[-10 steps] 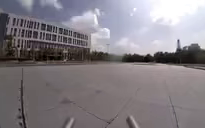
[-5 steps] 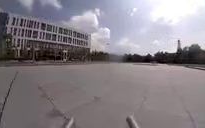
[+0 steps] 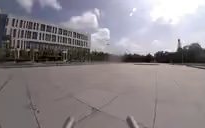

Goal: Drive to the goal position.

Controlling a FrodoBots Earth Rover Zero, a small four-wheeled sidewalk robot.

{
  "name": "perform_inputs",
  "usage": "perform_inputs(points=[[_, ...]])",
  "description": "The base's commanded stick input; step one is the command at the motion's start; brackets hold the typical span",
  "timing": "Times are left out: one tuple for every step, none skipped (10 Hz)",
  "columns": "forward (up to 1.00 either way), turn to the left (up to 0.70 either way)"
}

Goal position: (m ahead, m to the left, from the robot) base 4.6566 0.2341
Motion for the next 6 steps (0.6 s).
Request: perform_inputs(points=[[0.7,0.04],[0.7,0.04],[0.7,0.04],[0.7,0.04],[0.7,0.04],[0.7,-0.17]])
